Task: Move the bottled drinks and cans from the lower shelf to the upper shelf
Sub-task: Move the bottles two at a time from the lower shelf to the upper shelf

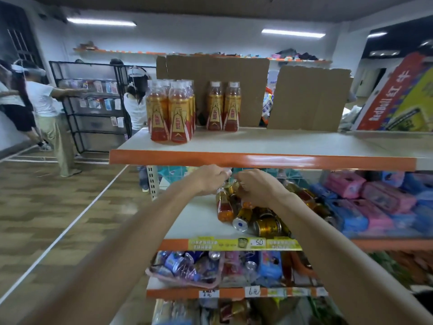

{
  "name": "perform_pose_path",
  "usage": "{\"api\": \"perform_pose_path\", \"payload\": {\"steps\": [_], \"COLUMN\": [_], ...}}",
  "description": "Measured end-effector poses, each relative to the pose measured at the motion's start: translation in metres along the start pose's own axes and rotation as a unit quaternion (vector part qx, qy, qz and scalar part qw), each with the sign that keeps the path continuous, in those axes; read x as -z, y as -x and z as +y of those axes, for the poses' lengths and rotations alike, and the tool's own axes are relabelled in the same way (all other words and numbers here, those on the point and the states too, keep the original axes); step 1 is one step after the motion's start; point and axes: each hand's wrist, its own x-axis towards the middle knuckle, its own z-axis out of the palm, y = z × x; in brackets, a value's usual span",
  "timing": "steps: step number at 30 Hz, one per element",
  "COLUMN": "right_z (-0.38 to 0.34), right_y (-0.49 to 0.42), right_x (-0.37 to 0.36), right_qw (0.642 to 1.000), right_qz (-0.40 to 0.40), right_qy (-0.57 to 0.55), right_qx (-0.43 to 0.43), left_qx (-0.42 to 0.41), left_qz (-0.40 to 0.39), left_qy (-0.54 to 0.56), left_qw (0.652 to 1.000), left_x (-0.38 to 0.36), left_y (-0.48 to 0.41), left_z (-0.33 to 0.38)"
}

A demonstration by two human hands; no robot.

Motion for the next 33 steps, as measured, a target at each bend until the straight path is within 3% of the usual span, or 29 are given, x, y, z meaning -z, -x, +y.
{"api": "perform_pose_path", "payload": {"steps": [14, 20, 24, 31, 33], "right_z": [0.014, 0.047, 0.087, 0.136, 0.144], "right_y": [0.005, -0.029, -0.061, -0.118, -0.128], "right_x": [-0.138, -0.167, -0.175, -0.197, -0.208], "right_qw": [0.967, 0.978, 0.972, 0.962, 0.956], "right_qz": [-0.152, -0.042, -0.033, -0.020, -0.011], "right_qy": [-0.131, -0.132, -0.160, -0.194, -0.213], "right_qx": [-0.157, -0.154, -0.166, -0.191, -0.204], "left_qx": [0.099, 0.110, 0.129, 0.182, 0.235], "left_qz": [-0.121, -0.117, -0.113, -0.094, -0.079], "left_qy": [-0.054, -0.044, -0.063, -0.016, 0.038], "left_qw": [0.986, 0.986, 0.983, 0.979, 0.968], "left_x": [-0.124, -0.148, -0.155, -0.166, -0.170], "left_y": [-0.032, -0.078, -0.124, -0.177, -0.193], "left_z": [-0.073, -0.085, -0.082, -0.083, -0.086]}}
